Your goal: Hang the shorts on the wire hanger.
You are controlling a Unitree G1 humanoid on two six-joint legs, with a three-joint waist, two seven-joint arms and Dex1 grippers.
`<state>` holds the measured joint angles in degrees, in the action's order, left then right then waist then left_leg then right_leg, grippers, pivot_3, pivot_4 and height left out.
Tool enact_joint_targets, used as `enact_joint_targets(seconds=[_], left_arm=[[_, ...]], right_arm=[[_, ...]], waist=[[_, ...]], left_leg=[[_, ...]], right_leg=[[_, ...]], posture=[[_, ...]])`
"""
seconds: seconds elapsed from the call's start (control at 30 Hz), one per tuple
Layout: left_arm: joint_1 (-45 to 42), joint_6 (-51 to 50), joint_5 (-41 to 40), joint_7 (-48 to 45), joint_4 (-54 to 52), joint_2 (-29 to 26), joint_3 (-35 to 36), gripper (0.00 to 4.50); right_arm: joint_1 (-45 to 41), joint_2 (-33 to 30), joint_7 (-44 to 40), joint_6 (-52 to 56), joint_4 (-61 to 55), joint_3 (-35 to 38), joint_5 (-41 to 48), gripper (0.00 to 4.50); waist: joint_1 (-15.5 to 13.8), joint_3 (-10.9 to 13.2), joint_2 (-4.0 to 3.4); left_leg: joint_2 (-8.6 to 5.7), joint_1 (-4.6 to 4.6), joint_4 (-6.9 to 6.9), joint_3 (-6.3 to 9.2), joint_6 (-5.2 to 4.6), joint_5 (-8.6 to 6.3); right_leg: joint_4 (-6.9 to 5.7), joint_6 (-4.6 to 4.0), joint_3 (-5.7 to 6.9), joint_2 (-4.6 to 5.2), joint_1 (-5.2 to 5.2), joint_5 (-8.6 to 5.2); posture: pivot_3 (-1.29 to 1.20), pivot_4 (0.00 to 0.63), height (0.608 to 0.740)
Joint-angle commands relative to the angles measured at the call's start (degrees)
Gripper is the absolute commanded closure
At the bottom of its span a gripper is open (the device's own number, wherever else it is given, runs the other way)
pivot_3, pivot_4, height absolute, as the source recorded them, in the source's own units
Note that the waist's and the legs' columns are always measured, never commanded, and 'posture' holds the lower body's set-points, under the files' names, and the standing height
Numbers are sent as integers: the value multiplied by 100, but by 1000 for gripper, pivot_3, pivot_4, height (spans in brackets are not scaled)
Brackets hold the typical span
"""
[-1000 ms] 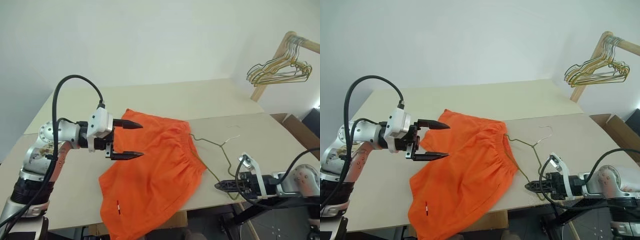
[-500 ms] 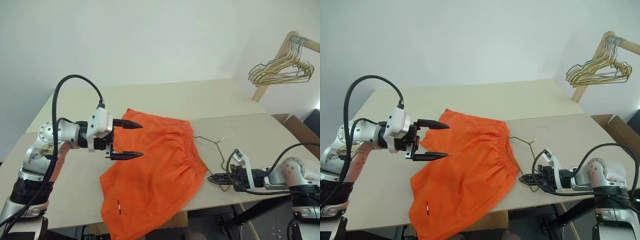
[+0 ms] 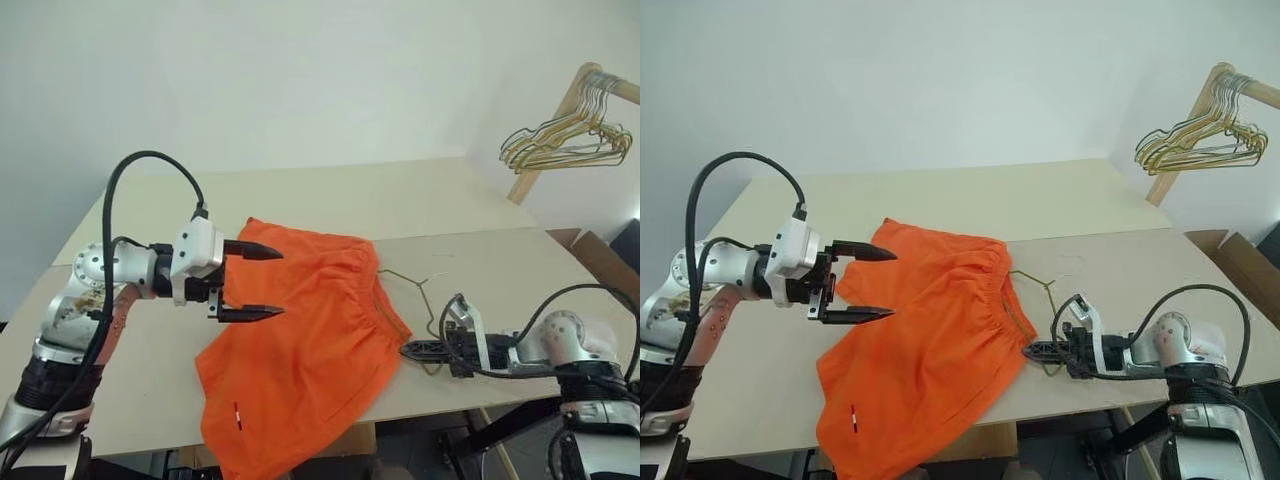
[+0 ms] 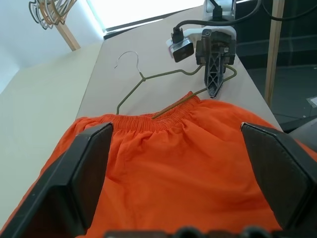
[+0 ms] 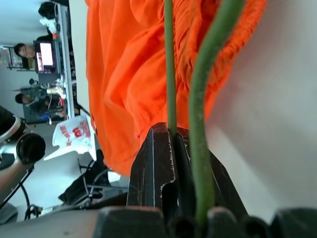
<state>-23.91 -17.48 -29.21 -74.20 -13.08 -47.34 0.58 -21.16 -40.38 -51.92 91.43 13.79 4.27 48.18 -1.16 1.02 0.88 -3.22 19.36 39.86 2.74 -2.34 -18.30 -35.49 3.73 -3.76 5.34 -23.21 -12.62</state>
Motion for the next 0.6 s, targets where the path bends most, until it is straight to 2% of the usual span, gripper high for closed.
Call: enact_joint_targets(seconds=[0.03,0.33,0.43,0.6], left_arm=[[42,110,-29,-1,-156,-63,152,30],[61,173,1,-13,-144,30,64,30],[27,204,30,-35,-111,62,7,30],[-99,271,73,-105,-34,62,-63,30]], right_arm=[[341,-376,-362,104,-813,-303,453,4500],[1386,-754,-155,107,-1578,10,1121,4500],[1095,-546,104,107,-1395,172,1043,4500],[-34,-188,343,-101,-294,211,600,4500]], waist=[[-7,1,-1],[2,3,3],[42,3,4],[59,3,3]], left_leg=[[0,0,0,-1,0,0],[5,-3,0,0,0,0],[6,-5,0,-1,0,0],[6,-8,-1,-4,1,1]], right_leg=[[0,0,0,0,0,0],[4,1,2,-4,7,0],[4,0,1,-4,9,0],[3,-5,0,-10,7,4]], posture=[[75,0,740],[54,0,740],[44,0,740],[51,0,740]])
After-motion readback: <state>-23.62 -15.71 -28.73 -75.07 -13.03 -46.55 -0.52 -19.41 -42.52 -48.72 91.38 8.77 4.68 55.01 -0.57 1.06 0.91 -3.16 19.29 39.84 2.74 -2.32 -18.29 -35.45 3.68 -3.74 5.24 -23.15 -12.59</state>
